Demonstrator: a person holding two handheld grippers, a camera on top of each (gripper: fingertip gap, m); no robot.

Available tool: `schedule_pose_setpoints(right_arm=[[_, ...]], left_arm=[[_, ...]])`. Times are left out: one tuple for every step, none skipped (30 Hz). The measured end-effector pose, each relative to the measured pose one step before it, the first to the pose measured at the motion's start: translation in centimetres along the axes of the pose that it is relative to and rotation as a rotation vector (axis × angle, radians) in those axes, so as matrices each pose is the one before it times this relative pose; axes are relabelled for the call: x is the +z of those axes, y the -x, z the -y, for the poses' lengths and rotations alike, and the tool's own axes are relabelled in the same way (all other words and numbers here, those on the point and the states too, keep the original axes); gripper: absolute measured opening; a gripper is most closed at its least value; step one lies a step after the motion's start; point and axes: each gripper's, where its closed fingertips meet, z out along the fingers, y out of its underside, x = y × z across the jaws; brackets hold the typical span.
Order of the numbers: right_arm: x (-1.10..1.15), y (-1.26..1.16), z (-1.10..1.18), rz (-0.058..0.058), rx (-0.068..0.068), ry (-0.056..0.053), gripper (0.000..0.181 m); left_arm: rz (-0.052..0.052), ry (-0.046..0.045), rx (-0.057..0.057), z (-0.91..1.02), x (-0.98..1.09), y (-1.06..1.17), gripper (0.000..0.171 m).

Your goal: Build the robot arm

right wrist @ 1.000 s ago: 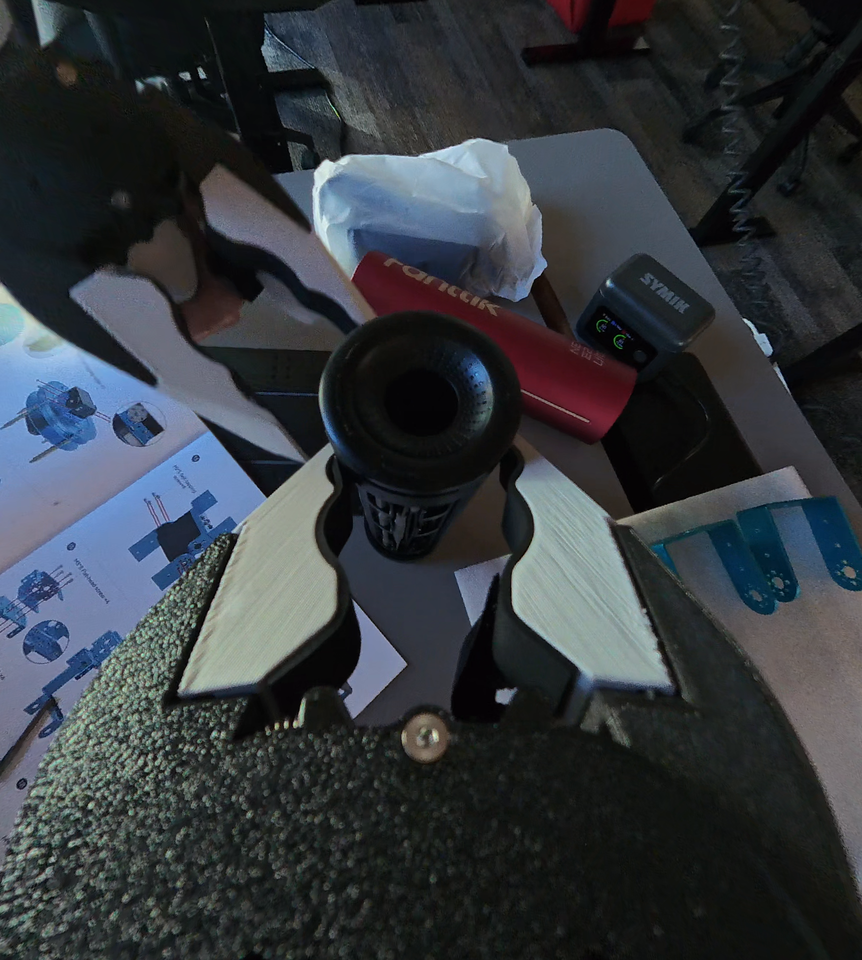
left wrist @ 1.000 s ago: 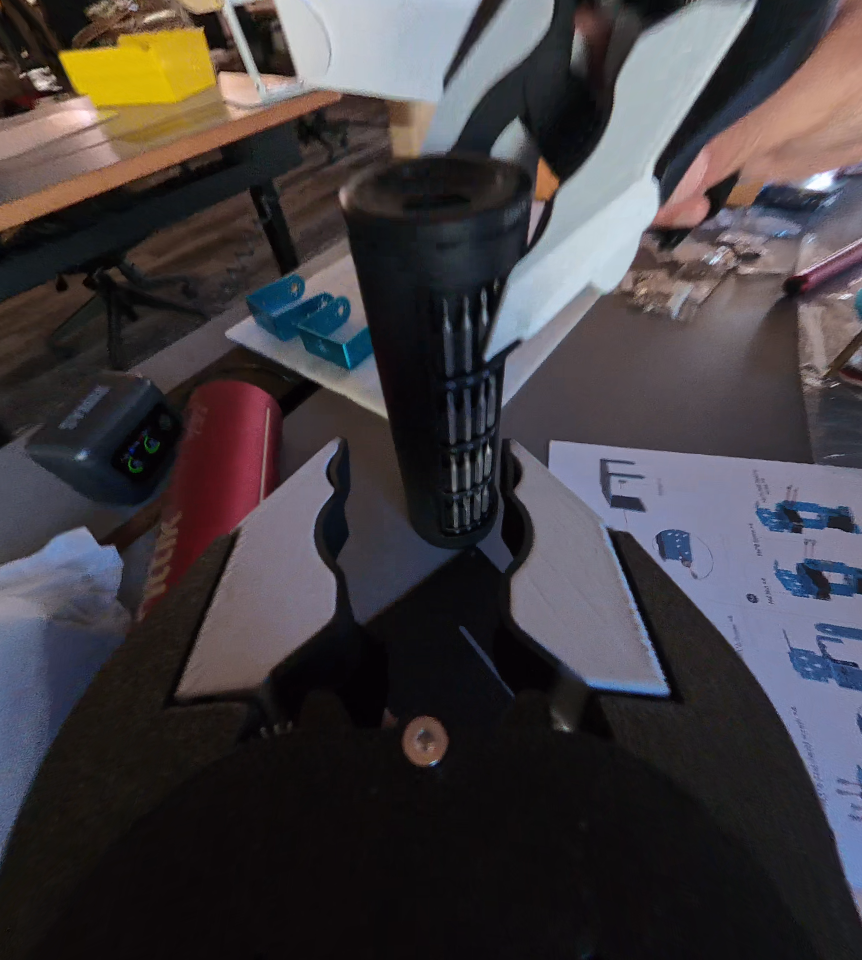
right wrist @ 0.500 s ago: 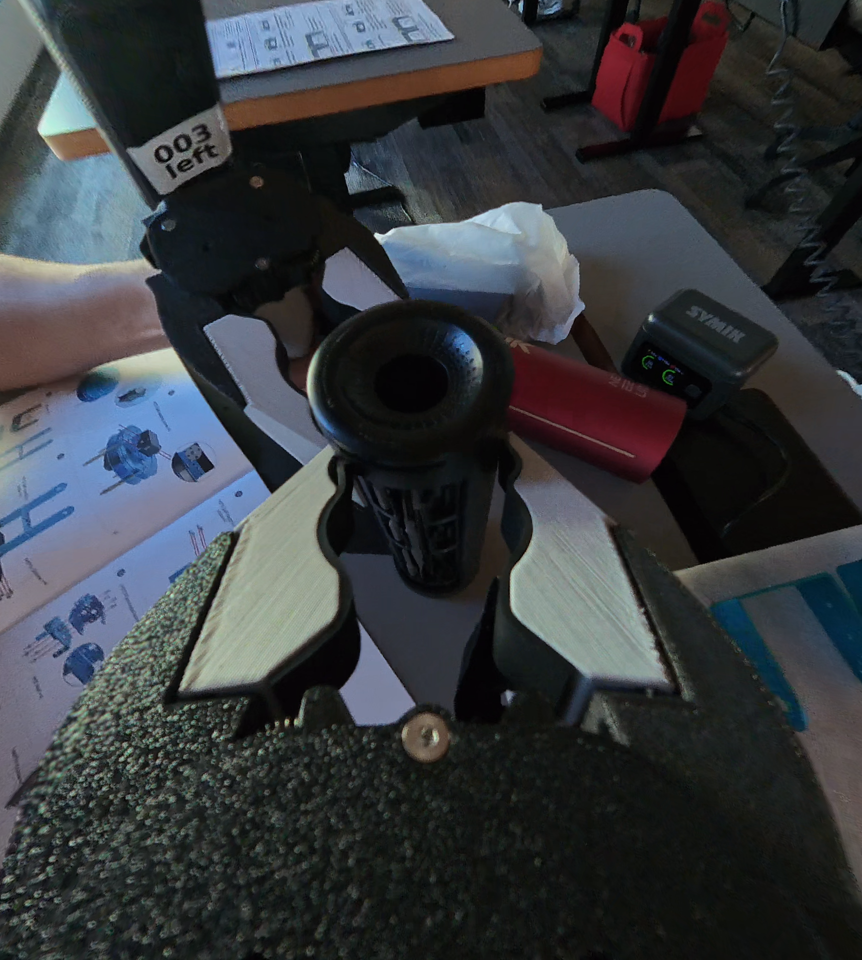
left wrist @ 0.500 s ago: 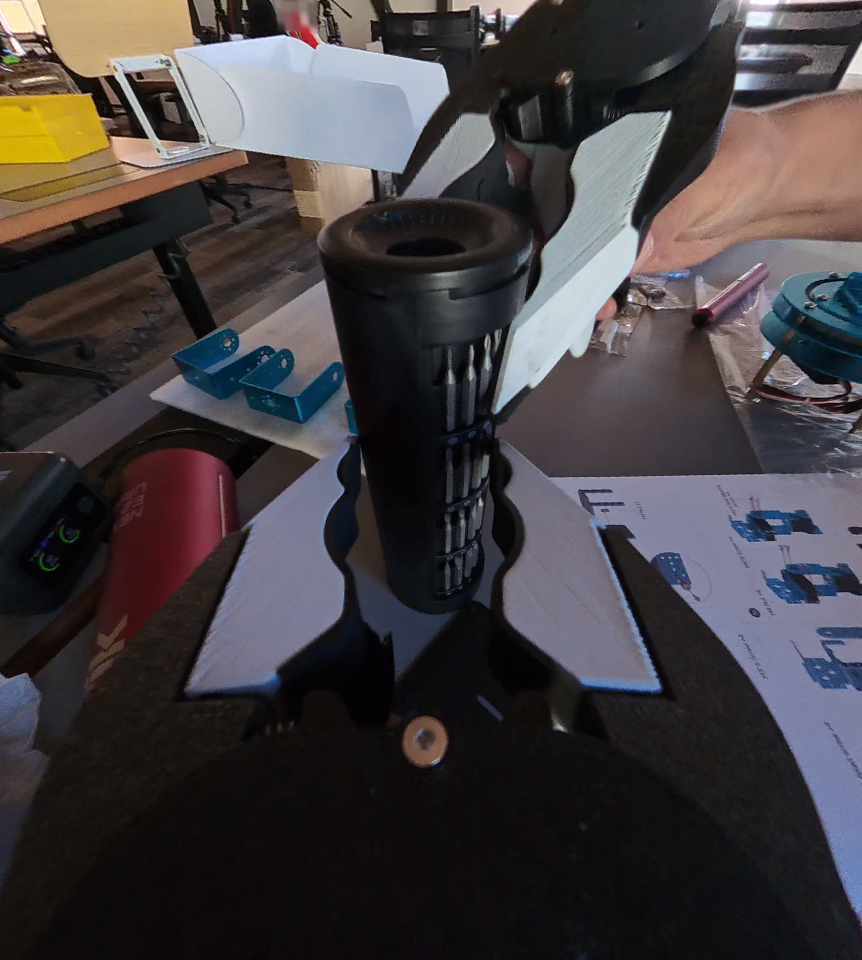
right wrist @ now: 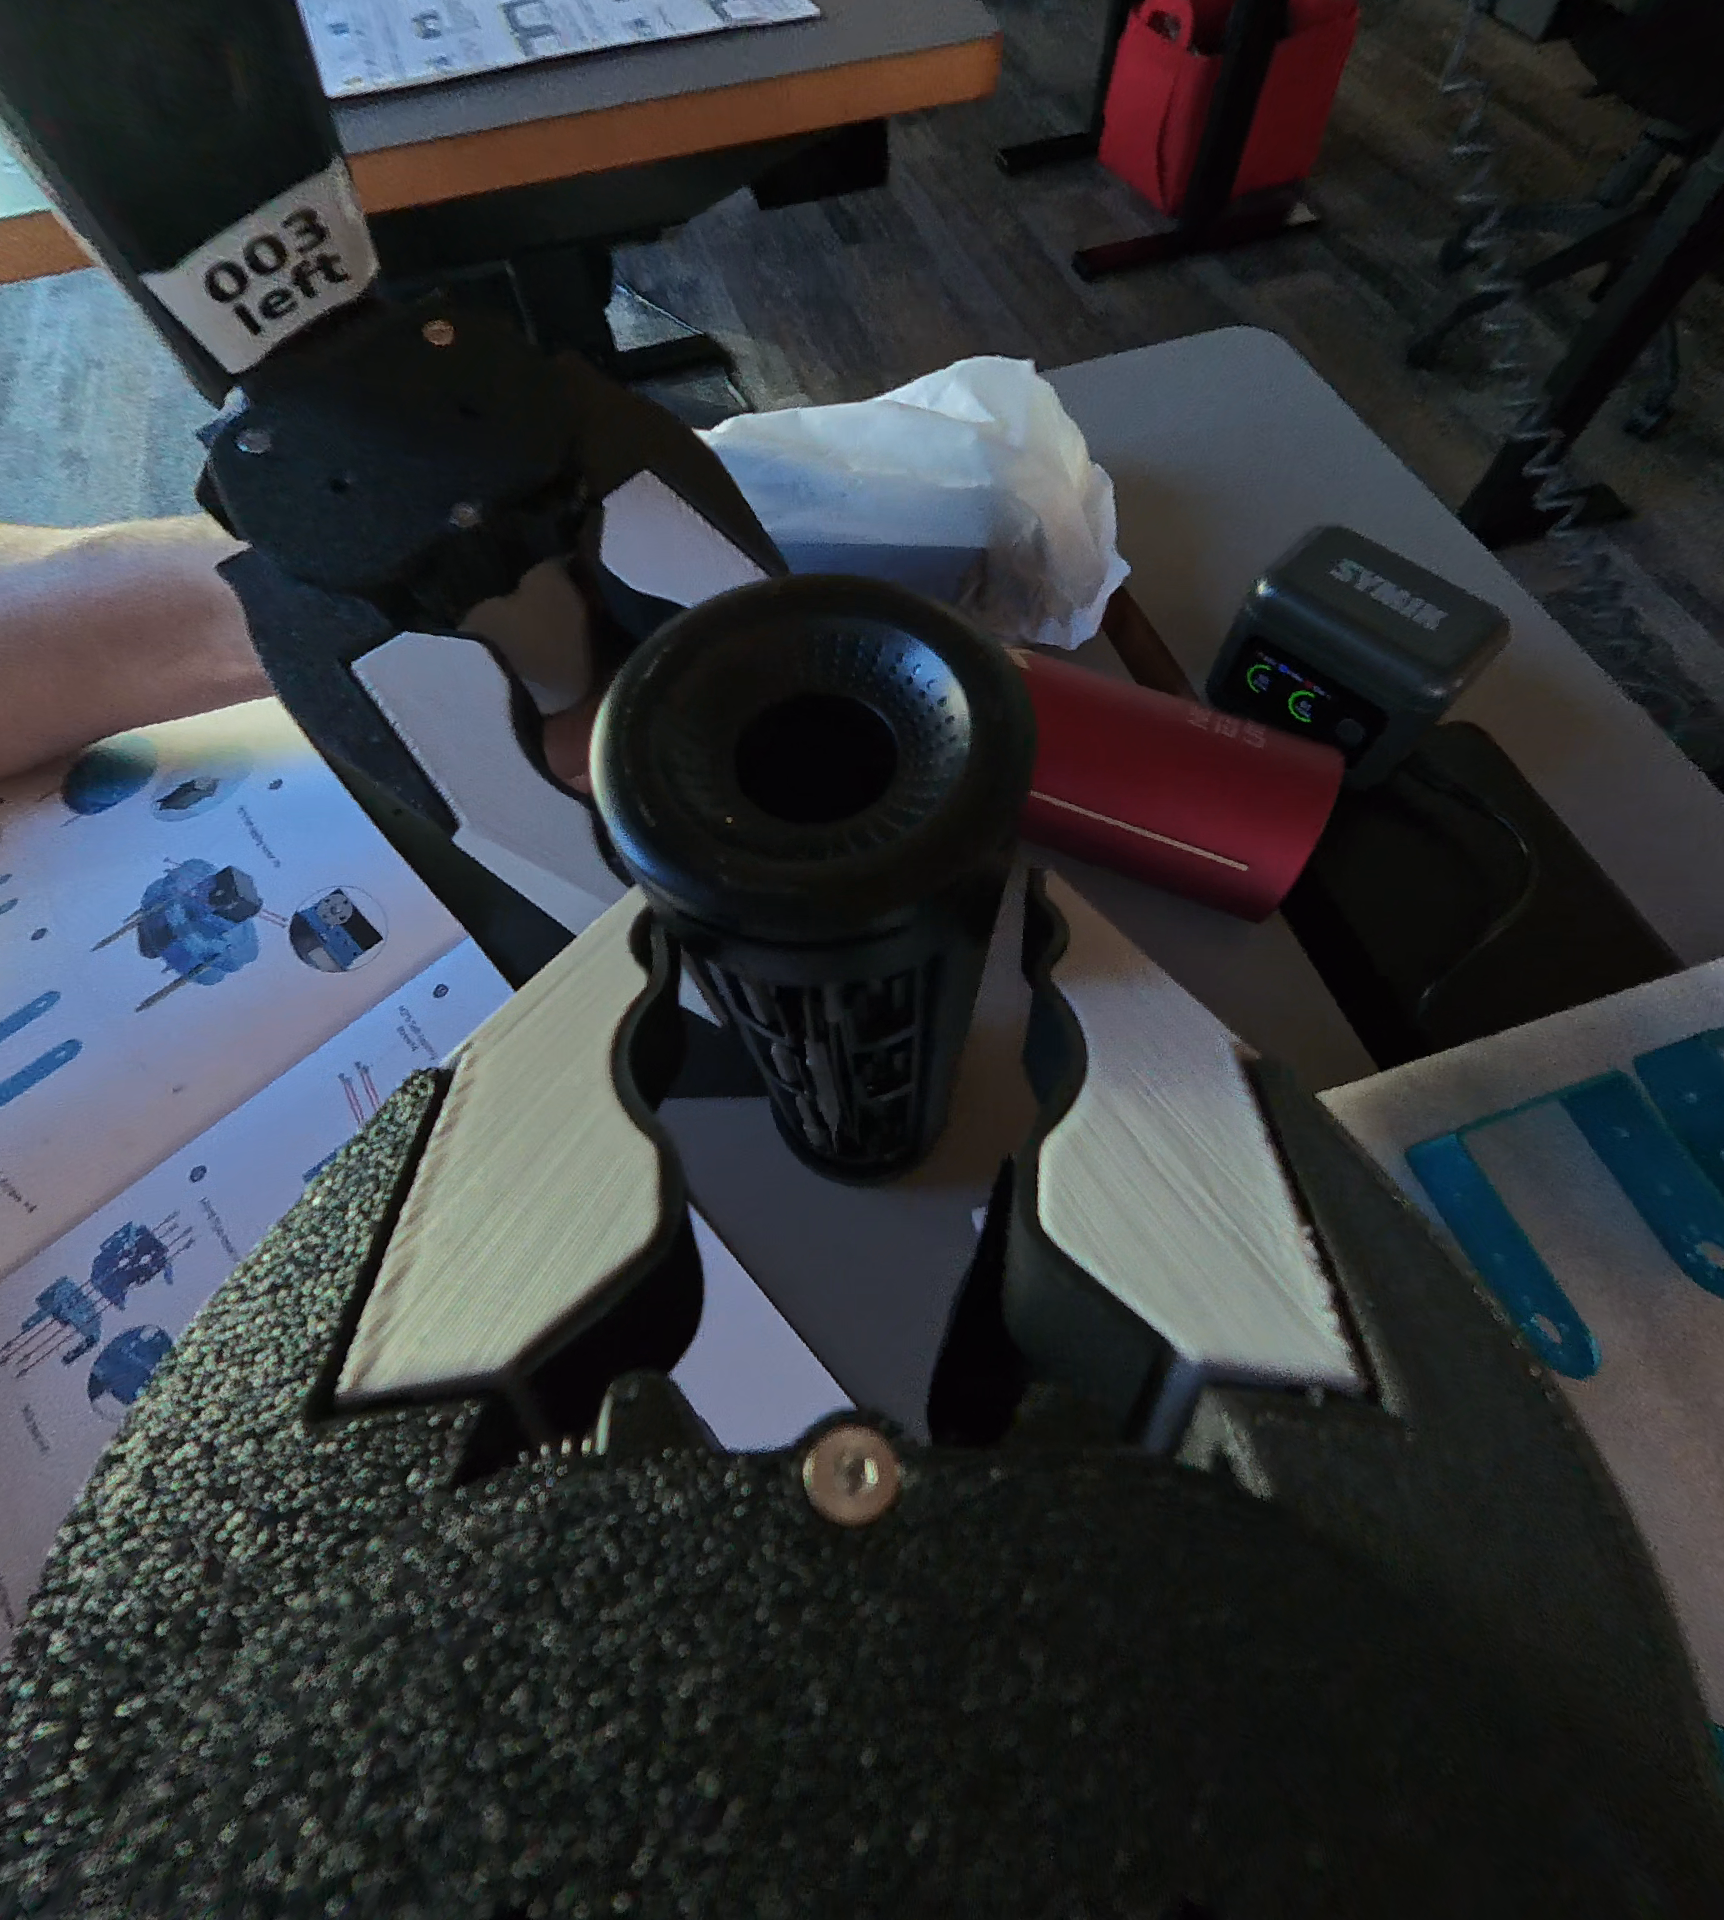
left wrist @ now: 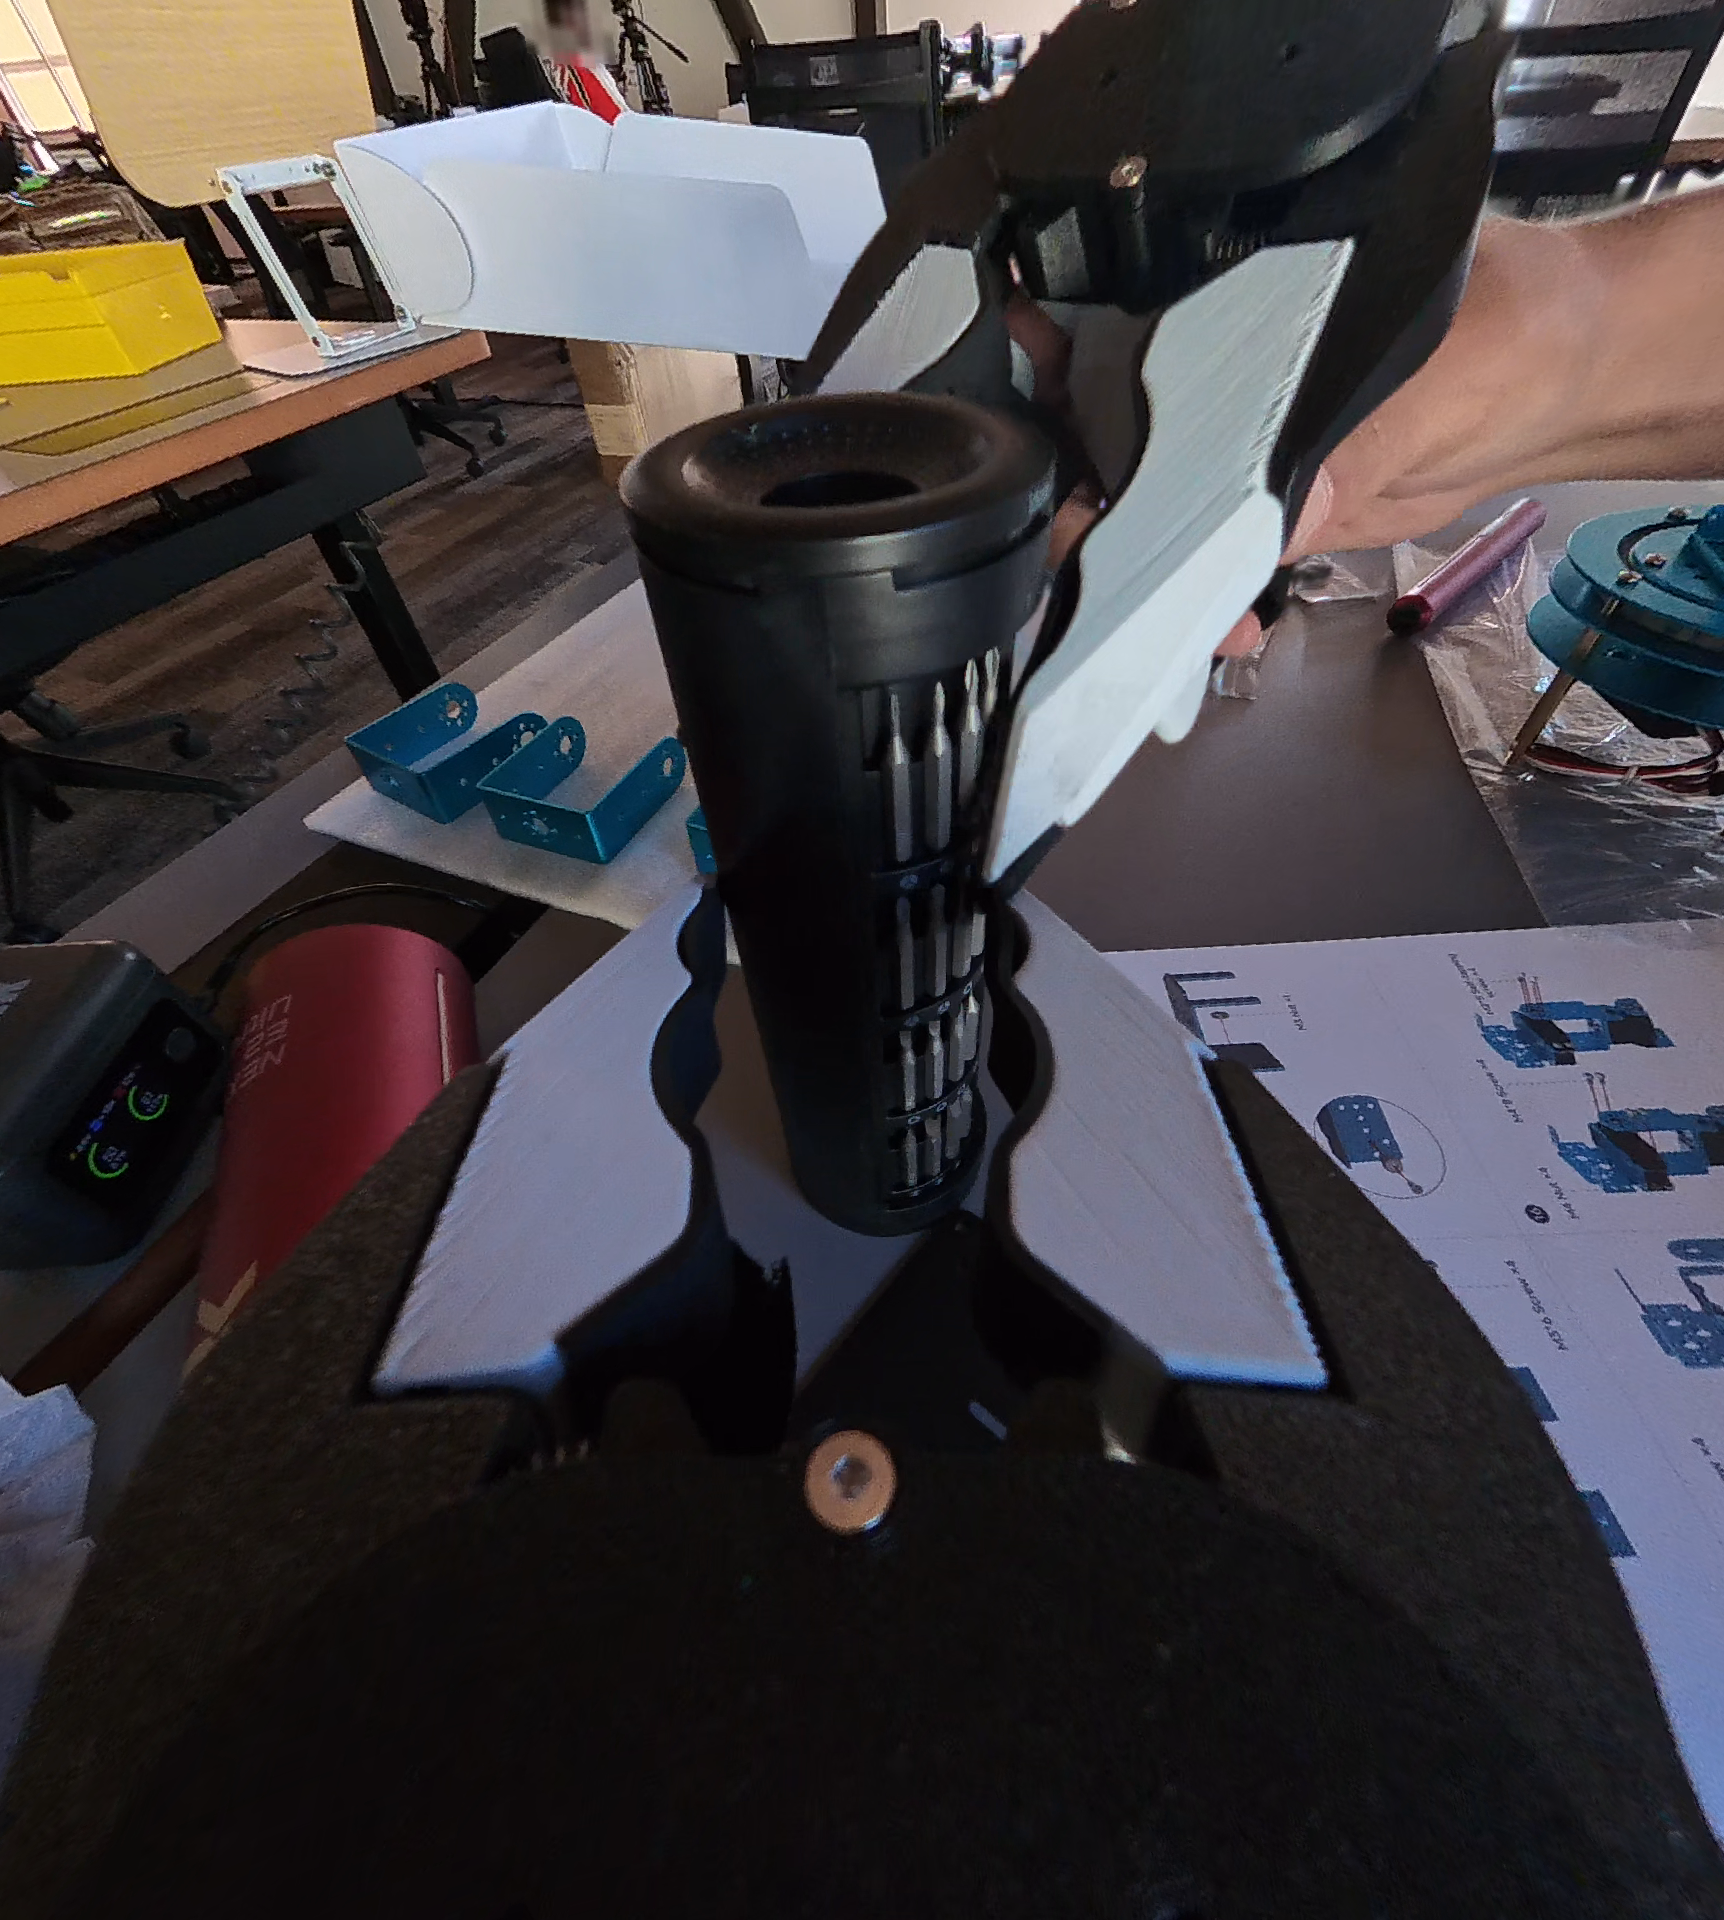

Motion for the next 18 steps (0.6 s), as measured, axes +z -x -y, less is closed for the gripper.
schedule_pose_setpoints(right_arm=[[-0.037, 0.203, 0.16, 0.0013, 0.0049, -0.0169, 0.064], [-0.02, 0.171, -0.02, 0.0016, 0.0015, -0.0034, 0.065], [-0.07, 0.042, -0.062, -0.0039, -0.0002, 0.0016, 0.065], [-0.155, 0.102, -0.017, 0.0049, -0.0051, -0.0021, 0.065], [-0.273, -0.049, 0.024, -0.0018, -0.0114, -0.0001, 0.067], [-0.497, -0.318, 0.273, -0.0127, -0.0143, -0.0086, 0.067], [-0.647, -0.324, 0.602, -0.0033, -0.0088, -0.0266, 0.067], [-0.668, -0.207, 0.781, 0.0142, 0.0113, -0.0289, 0.072], [-0.618, -0.303, 0.772, 0.0184, 0.0252, -0.0201, 0.074], [-0.334, -0.161, 0.535, 0.0269, 0.0228, -0.0037, 0.078], [0.108, -0.392, -0.001, 0.0022, 0.0192, 0.0269, 0.082], [0.268, -0.634, -0.36, -0.0206, -0.0044, 0.0473, 0.081], [0.267, -0.641, -0.188, -0.0329, -0.0171, 0.0271, 0.08], [0.215, -0.285, -0.121, -0.0147, -0.0103, 0.0131, 0.079], [0.062, -0.186, -0.093, -0.0079, 0.0022, 0.0106, 0.077], [-0.038, -0.156, -0.097, -0.0024, 0.0049, 0.0033, 0.068], [-0.067, -0.154, -0.147, 0.0003, 0.0059, 0.0043, 0.061], [-0.051, -0.08, -0.088, 0.0061, 0.0079, 0.0007, 0.06]], left_arm=[[0.001, -0.00005, 0.0038, 0.004, -0.007, -0.037, 0.049], [0.0013, -0.00038, 0.0026, 0.004, -0.01, 0.003, 0.049], [-0.0003, -0.00114, 0.0018, 0.003, -0.008, -0.017, 0.049], [-0.0033, -0.00165, -0.0002, 0.008, -0.005, -0.038, 0.049], [-0.0021, -0.00033, -0.0035, 0.014, -0.028, 0.002, 0.049], [-0.0012, 0.00008, -0.0082, -0.006, -0.064, 0.066, 0.046], [-0.0032, -0.00005, -0.0065, -0.039, -0.198, 0.073, 0.033], [0.0115, -0.00288, -0.003, -0.065, -0.244, 0.257, 0.0], [0.0161, -0.02134, 0.0074, 0.169, -0.222, 0.236, 0.0], [-0.0064, -0.02376, 0.017, 0.296, -0.17, -0.247, 0.0], [0.0132, 0.00491, 0.022, 0.113, -0.066, -0.044, 0.0], [0.0243, 0.01939, 0.0195, 0.089, -0.037, 0.159, 0.012], [-0.0083, 0.01548, 0.0083, 0.19, -0.012, -0.224, 0.025], [-0.0198, 0.00147, -0.004, 0.345, -0.02, -0.325, 0.029], [0.0002, -0.00544, -0.0032, 0.333, 0.029, -0.013, 0.035], [0.0172, 0.00036, 0.0003, 0.125, 0.112, 0.258, 0.043], [0.017, 0.01046, -0.0015, -0.136, 0.21, 0.287, 0.049], [0.0145, 0.01277, -0.0074, -0.274, 0.258, 0.285, 0.052]])
